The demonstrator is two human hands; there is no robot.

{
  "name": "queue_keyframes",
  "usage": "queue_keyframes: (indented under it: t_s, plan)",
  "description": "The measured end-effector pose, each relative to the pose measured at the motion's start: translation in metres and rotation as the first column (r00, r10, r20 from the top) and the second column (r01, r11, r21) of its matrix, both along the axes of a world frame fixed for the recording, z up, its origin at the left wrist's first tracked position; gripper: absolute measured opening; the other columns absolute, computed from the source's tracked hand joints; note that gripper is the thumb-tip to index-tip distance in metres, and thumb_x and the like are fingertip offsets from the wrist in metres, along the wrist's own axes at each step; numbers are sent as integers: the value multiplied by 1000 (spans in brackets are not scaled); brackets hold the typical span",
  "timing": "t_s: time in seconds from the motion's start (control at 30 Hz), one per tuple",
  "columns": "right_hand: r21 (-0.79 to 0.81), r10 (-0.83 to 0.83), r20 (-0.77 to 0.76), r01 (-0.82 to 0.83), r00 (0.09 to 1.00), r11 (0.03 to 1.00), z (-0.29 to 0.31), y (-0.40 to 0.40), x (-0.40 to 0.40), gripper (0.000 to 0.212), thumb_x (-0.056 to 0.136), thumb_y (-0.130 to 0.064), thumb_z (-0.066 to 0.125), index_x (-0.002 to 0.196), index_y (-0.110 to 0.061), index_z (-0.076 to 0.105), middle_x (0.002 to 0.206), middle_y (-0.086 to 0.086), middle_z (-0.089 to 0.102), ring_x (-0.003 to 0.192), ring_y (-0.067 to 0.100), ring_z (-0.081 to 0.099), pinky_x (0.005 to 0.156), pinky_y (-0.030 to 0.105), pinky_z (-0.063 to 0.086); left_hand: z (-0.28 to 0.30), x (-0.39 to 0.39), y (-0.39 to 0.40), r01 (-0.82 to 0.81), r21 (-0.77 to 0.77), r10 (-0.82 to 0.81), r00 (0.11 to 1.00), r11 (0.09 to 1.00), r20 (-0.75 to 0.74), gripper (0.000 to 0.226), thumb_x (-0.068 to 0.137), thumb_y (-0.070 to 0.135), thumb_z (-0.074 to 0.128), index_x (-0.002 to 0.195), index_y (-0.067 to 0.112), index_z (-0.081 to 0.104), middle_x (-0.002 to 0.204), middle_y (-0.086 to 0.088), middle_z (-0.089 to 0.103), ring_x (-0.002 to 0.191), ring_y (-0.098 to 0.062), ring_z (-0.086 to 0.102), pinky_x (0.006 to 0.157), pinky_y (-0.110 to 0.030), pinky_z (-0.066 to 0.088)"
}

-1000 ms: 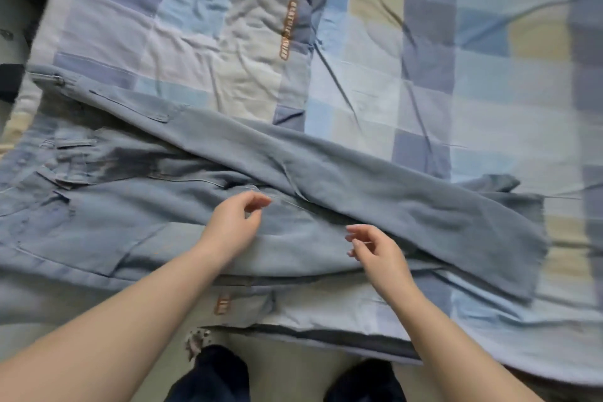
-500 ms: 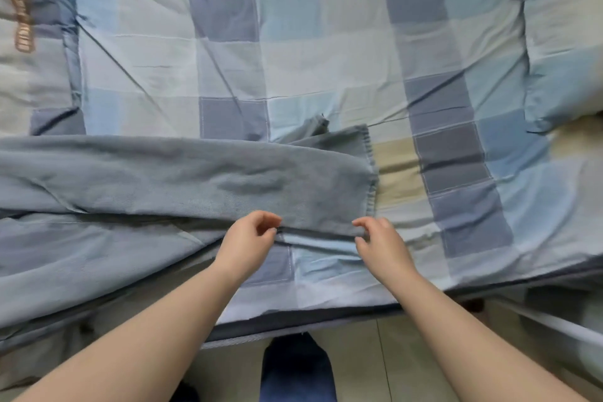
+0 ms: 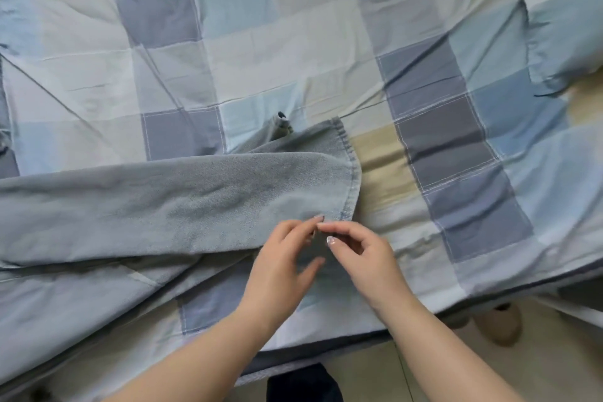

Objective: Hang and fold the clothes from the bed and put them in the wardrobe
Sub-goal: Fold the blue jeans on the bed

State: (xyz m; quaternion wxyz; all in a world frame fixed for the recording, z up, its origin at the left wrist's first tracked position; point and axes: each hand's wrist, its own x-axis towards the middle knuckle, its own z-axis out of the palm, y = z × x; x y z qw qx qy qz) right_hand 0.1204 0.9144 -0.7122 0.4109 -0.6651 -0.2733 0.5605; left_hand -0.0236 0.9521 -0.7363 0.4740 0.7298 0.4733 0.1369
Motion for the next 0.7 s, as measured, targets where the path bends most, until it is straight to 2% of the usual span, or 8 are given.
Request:
queue_keyframes:
  t_s: [0.13, 0.2, 0.3, 0.37, 0.43, 0.53, 0.6, 0.7]
  plan:
    - [114, 79, -67, -70, 995, 991, 24, 14, 8, 37, 82, -4, 65, 106, -32, 69, 100, -9, 70, 96, 4, 65, 84, 13, 48, 19, 9, 37, -88, 317, 98, 995, 944, -15, 23, 78, 28, 56, 100, 34, 62, 104, 17, 56, 92, -10, 53, 76, -40, 46]
    - [117, 166, 229, -197, 959, 973, 21, 27, 22, 50, 74, -20, 68, 120, -38, 61, 95, -11, 62, 88, 5, 61, 82, 13, 46, 34, 10, 67, -5, 433, 19, 999, 901, -29, 18, 82, 28, 54, 95, 33, 66, 97, 16, 65, 87, -12, 56, 72, -40, 41]
    - [55, 140, 772, -284, 620, 957, -2, 62, 47, 57, 66, -26, 78, 120, -34, 64, 104, 1, 54, 97, 22, 55, 87, 38, 48, 63, 13, 113, 142, 553, -107, 990, 821, -94, 21, 89, 32, 52, 93, 27, 72, 93, 12, 70, 84, -13, 57, 72, -39, 37]
    - [-27, 145, 869, -246, 474, 969, -18, 90, 58, 43, 67, -22, 81, 108, -30, 71, 120, 10, 55, 112, 33, 49, 97, 47, 39, 80, 12, 142, 218, 604, -147, 975, 766, -166, 23, 89, 33, 51, 92, 25, 73, 93, 12, 70, 83, -13, 56, 72, -36, 33]
    - [-121, 246, 833, -272, 495, 955, -29, 116, 66, 24, 75, -22, 75, 98, -26, 72, 125, 7, 58, 121, 32, 46, 103, 44, 30, 97, 10, 175, 320, 634, -185, 945, 704, -271, 24, 89, 31, 51, 92, 24, 74, 94, 10, 72, 82, -13, 60, 73, -35, 31]
    - [-182, 331, 733, -297, 595, 937, -28, 148, 72, 14, 90, -30, 58, 90, -17, 63, 91, 3, 65, 94, 30, 58, 83, 40, 43, 122, 15, 235, 533, 562, -256, 828, 632, -499, 32, 90, 31, 44, 98, 18, 73, 95, 0, 73, 81, -25, 67, 72, -36, 45]
    - [-121, 271, 695, -263, 666, 957, -20, 165, 72, 27, 93, -37, 52, 84, -12, 54, 74, 6, 60, 76, 32, 56, 66, 40, 44, 132, 27, 276, 545, 500, -174, 774, 673, -609, 31, 93, 28, 42, 103, 17, 69, 90, -6, 73, 83, -33, 67, 70, -38, 50]
    - [49, 115, 709, -210, 696, 976, -8, 190, 70, 33, 93, -44, 51, 83, -12, 55, 69, 6, 61, 69, 29, 57, 62, 41, 45, 141, 55, 328, 417, 449, -35, 762, 790, -646, 13, 94, 15, 46, 89, 12, 58, 74, -7, 71, 79, -28, 67, 71, -38, 52]
